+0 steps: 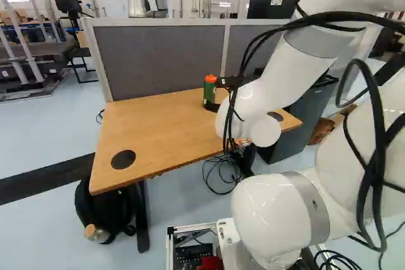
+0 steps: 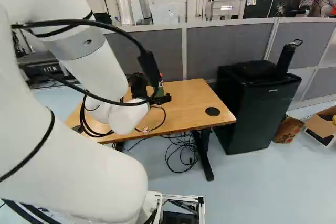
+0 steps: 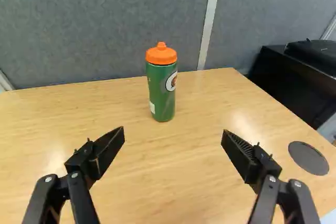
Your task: Pick up the green bottle from the table
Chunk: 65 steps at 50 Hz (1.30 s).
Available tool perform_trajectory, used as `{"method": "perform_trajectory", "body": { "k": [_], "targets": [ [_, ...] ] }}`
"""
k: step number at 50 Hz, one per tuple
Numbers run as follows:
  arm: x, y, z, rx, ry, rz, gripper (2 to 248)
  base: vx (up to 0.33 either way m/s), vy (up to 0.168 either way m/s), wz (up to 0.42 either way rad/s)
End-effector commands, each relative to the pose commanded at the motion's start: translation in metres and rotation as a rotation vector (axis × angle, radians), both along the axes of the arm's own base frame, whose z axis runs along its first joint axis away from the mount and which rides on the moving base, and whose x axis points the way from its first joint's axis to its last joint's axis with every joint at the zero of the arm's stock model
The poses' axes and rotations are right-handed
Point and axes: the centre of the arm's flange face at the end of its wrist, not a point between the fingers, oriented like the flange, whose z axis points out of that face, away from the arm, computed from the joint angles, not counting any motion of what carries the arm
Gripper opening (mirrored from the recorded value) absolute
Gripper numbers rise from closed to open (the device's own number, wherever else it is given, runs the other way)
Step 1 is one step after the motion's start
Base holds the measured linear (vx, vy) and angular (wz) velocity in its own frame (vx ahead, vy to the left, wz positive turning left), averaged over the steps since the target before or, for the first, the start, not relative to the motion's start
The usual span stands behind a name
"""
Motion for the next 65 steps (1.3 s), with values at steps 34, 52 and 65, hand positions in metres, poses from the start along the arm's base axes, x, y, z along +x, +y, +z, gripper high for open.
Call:
{"method": "perform_trajectory", "body": {
  "k": [34,52,65],
  "targets": [
    [0.065,0.000,0.004,0.000,0.009,0.000,247,0.000,0.000,0.000],
    [0.104,0.000,-0.002,0.000,0.020,0.000,247,0.000,0.000,0.000],
    [0.129,0.000,-0.014,0.000,0.026,0.000,247,0.000,0.000,0.000]
  ]
}}
